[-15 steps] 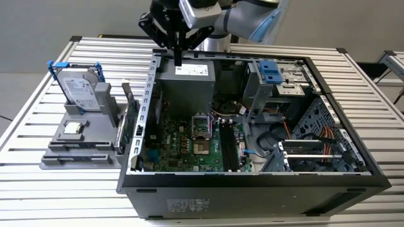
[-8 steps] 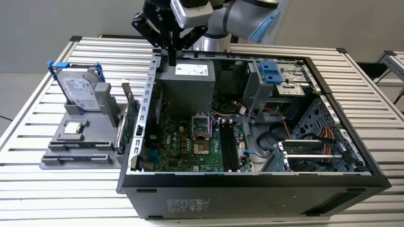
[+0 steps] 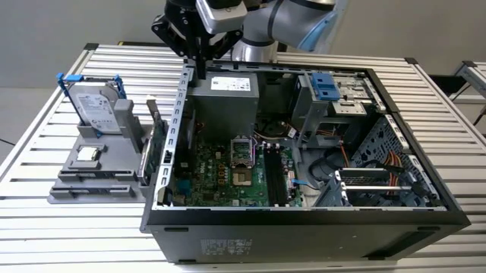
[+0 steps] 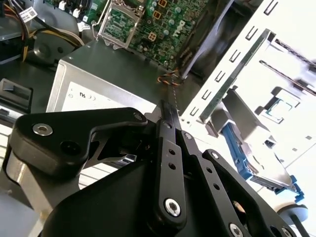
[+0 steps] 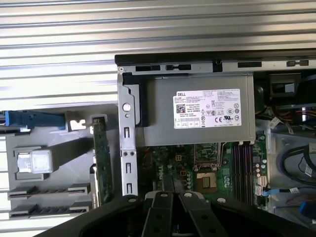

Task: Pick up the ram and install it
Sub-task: 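Reach for the ram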

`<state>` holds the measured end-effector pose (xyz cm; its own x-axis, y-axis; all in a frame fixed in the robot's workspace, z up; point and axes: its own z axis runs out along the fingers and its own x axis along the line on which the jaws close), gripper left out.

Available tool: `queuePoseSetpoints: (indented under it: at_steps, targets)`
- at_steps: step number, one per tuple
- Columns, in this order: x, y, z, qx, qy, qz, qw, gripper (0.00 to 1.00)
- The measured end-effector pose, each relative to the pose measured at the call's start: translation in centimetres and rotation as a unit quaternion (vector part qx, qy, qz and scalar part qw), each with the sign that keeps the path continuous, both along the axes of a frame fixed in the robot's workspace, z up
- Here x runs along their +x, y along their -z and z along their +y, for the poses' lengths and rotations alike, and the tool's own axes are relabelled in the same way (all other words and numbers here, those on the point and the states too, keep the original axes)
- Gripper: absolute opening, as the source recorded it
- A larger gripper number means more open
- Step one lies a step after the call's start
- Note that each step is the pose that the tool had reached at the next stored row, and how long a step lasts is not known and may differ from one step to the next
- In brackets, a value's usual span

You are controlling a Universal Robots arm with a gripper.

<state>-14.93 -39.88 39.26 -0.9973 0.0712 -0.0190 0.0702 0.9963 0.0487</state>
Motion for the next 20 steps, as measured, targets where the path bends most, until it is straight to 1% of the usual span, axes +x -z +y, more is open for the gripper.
queuePoseSetpoints:
  at_steps: [20]
  targets:
    - [-2.51, 0.0, 0.0, 0.0, 0.0, 0.0, 1.0, 0.0]
